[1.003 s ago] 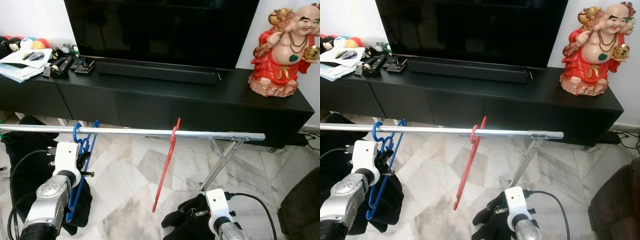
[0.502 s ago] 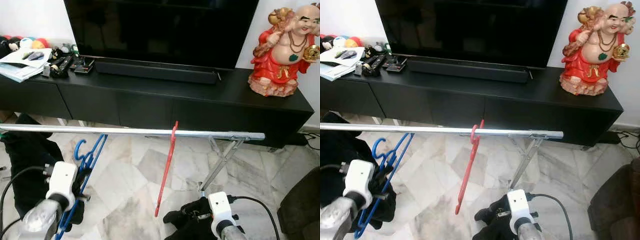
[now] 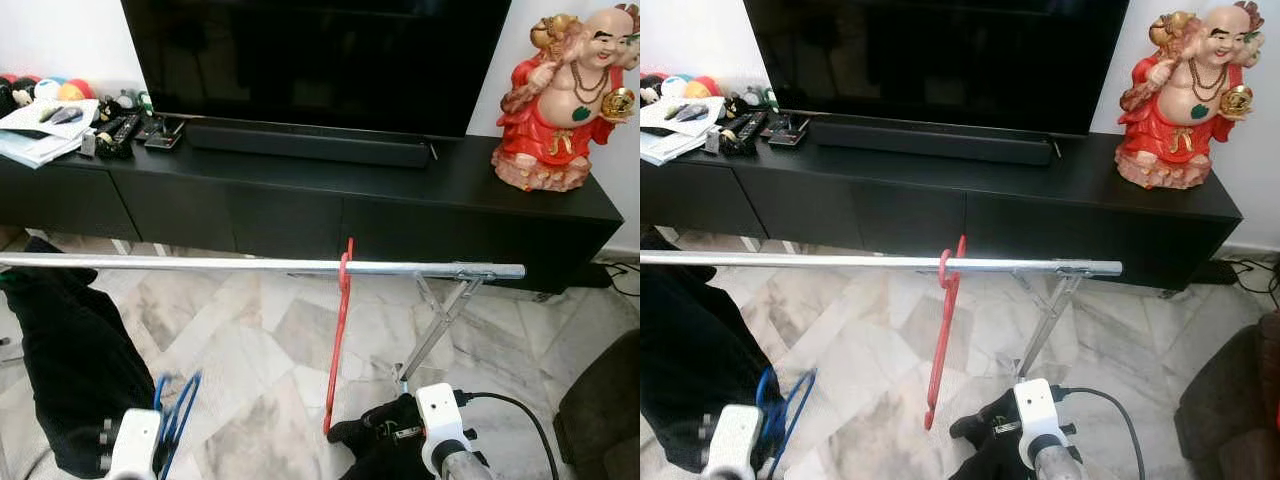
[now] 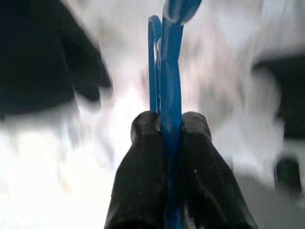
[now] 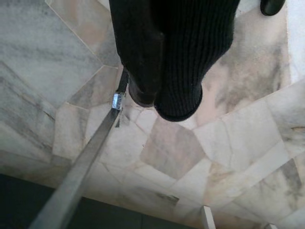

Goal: Hang hanger

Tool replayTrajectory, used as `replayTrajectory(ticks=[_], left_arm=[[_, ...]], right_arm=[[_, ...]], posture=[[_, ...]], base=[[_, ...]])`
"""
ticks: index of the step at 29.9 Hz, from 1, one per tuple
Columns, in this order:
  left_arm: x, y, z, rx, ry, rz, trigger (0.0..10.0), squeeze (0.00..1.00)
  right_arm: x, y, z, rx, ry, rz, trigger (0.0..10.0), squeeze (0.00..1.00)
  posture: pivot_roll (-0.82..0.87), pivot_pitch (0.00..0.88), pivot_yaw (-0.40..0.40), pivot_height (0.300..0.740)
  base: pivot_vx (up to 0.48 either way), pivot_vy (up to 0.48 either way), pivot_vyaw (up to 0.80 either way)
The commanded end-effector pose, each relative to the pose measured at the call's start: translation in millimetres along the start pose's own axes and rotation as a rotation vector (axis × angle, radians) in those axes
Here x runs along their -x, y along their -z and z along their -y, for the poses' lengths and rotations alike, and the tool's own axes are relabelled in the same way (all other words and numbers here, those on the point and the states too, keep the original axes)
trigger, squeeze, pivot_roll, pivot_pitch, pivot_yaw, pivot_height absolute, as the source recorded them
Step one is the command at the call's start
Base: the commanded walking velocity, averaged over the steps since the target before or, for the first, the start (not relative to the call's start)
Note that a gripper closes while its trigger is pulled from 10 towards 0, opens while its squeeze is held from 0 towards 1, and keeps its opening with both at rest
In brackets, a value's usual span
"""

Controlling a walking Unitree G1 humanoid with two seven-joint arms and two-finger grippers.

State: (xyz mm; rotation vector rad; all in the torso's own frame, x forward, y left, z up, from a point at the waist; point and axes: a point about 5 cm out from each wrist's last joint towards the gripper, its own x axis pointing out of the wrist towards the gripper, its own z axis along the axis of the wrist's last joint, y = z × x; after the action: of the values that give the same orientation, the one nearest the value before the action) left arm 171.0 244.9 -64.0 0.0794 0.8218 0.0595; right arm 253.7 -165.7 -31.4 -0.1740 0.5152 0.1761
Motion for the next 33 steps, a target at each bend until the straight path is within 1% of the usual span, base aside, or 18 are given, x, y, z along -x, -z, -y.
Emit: replayTrajectory(ticks=[1,2,3,7,9,11,17,23,26,33], left_arm=[[5.1,23.7,-0.1,-0.022,-0.006,-0.097,10.0,0.0],[7.3,30.5,-2.2,-0.029,-0.017,-0.124,10.0,0.0],[11.0,41.0,-8.6,-0.012,-0.057,-0.164,10.0,0.0],[14.2,47.8,-14.2,0.016,-0.085,-0.182,10.0,0.0],[16.0,51.8,-17.3,0.03,-0.099,-0.192,10.0,0.0],[15.8,52.4,-17.5,0.033,-0.102,-0.194,10.0,0.0],[14.0,52.5,-14.6,0.033,-0.102,-0.194,10.0,0.0],[13.2,55.9,-9.2,0.038,-0.097,-0.214,10.0,0.0],[15.4,62.4,-7.8,0.041,-0.099,-0.243,10.0,0.0],[18.7,69.1,-9.6,0.047,-0.107,-0.273,10.0,0.0]], right_arm=[[0.7,0.5,1.1,-0.018,0.013,0.007,10.0,0.0],[0.8,0.5,1.4,-0.018,0.013,0.008,10.0,0.0],[1.1,0.9,2.2,-0.021,0.017,0.008,10.0,0.0],[1.3,1.3,2.5,-0.021,0.018,0.007,10.0,0.0],[1.4,1.5,0.0,-0.013,0.008,0.01,10.0,0.0],[1.3,0.9,-1.3,-0.01,0.002,0.016,10.0,0.0],[0.7,-0.3,-3.7,-0.001,-0.007,0.02,10.0,0.0],[0.5,-0.6,-1.7,-0.017,0.007,0.018,10.0,0.0],[0.7,-0.1,-1.2,-0.019,0.01,0.016,10.0,0.0],[0.5,0.1,-1.1,-0.02,0.013,0.013,10.0,0.0]], posture=[[0.0,0.107,0.019,0.74],[0.0,0.108,0.02,0.74],[0.01,0.108,0.019,0.74],[0.01,0.11,0.019,0.74],[0.02,0.111,0.019,0.74],[0.02,0.111,0.019,0.74],[0.02,0.111,0.02,0.74],[0.02,0.111,0.021,0.74],[0.02,0.109,0.022,0.74],[0.02,0.108,0.021,0.74]], base=[[0.0,0.0,0.0],[0.0,0.0,0.0],[0.0,0.0,0.0],[0.0,0.0,0.0],[0.0,0.315,0.0],[0.0,0.356,0.0],[0.0,0.352,0.77],[0.0,0.352,0.0],[0.0,0.351,0.0],[0.0,0.352,0.0]])
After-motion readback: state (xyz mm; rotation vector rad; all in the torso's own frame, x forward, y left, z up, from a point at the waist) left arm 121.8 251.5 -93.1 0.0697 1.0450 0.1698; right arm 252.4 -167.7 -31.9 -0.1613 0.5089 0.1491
